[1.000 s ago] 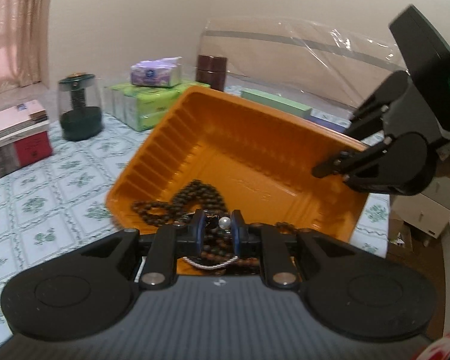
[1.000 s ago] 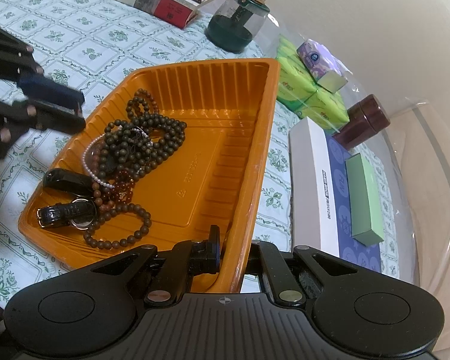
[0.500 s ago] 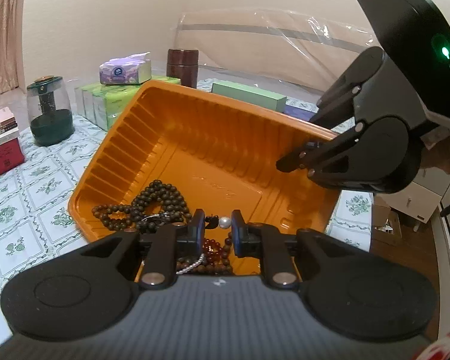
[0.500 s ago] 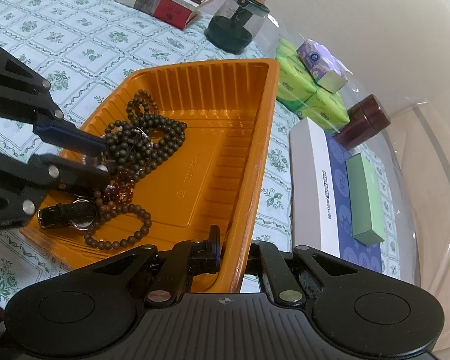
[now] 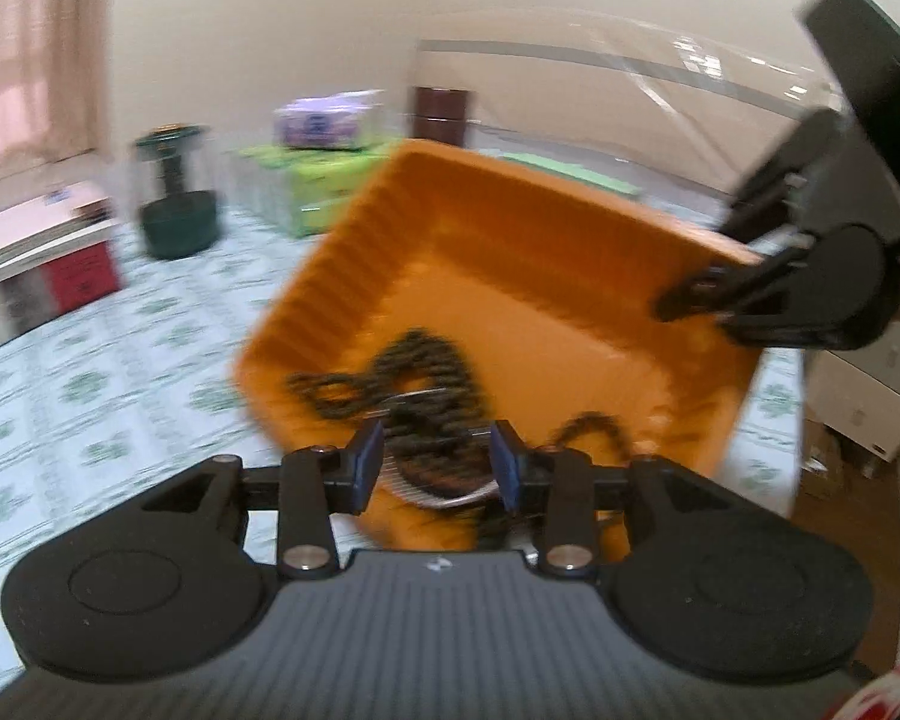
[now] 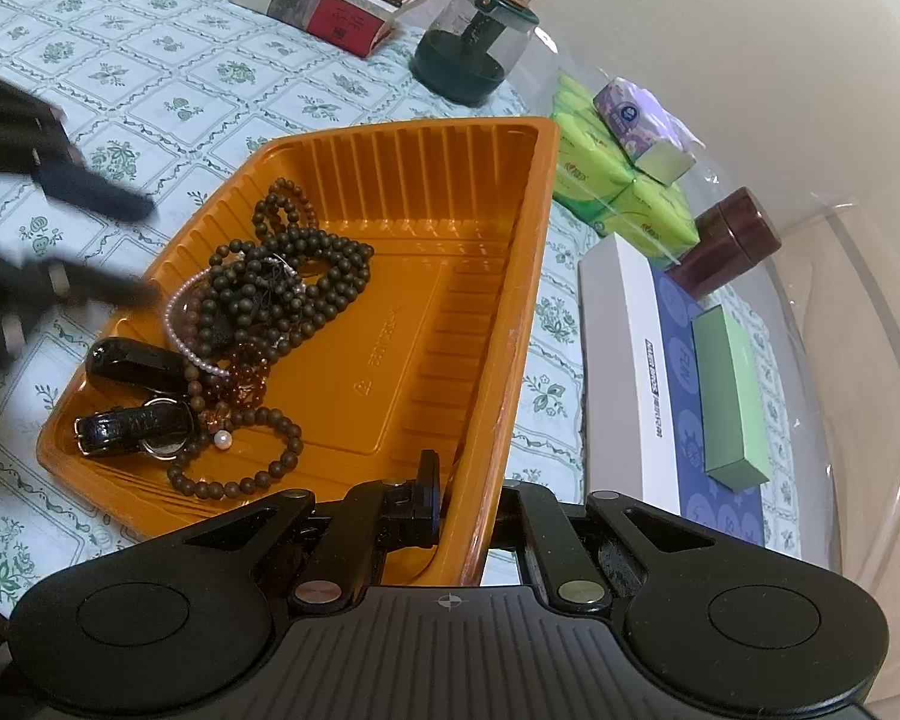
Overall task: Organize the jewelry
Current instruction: 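Grasp the remaining small earring from the cover with the left gripper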
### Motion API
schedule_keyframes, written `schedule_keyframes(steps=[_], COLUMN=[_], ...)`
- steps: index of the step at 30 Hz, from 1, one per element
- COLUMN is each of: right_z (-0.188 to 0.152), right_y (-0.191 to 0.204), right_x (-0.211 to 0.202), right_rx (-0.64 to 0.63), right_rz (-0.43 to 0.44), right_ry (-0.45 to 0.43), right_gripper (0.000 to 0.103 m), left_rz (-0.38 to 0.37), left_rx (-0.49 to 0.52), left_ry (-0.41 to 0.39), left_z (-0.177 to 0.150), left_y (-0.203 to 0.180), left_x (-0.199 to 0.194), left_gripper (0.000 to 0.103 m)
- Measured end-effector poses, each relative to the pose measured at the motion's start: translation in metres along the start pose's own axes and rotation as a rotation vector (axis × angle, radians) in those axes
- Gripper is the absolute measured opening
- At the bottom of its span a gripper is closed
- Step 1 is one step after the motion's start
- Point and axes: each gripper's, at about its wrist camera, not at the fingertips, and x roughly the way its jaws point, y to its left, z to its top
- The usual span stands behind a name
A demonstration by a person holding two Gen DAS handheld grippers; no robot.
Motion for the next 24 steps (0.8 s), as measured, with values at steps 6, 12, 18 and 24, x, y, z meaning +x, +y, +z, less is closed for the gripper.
schedule_keyframes(steps=[6, 12, 18, 24], right_z=[0.0, 0.0, 0.0, 0.0], right_y=[0.0, 0.001, 0.001, 0.001], right_x=[0.0, 0.0, 0.001, 0.001], right_rx=[-0.001, -0.005, -0.01, -0.008], right_rz=[0.0, -0.004, -0.006, -0.005], right_ry=[0.0, 0.004, 0.011, 0.012], right_gripper=[0.005, 0.005, 0.005, 0.005], left_rz=[0.154, 0.299, 0.309, 0.293], left_rx=[-0.092, -0.139, -0.123, -0.062], left_ry=[-0.005, 0.048, 0.053, 0.061], left_z=[-0.022, -0.055, -0.068, -0.069], left_y=[0.058, 0.105, 0.111, 0.103], left_x=[-0.028, -0.044, -0.033, -0.007], left_gripper=[0.038, 0.038, 0.037, 0.034])
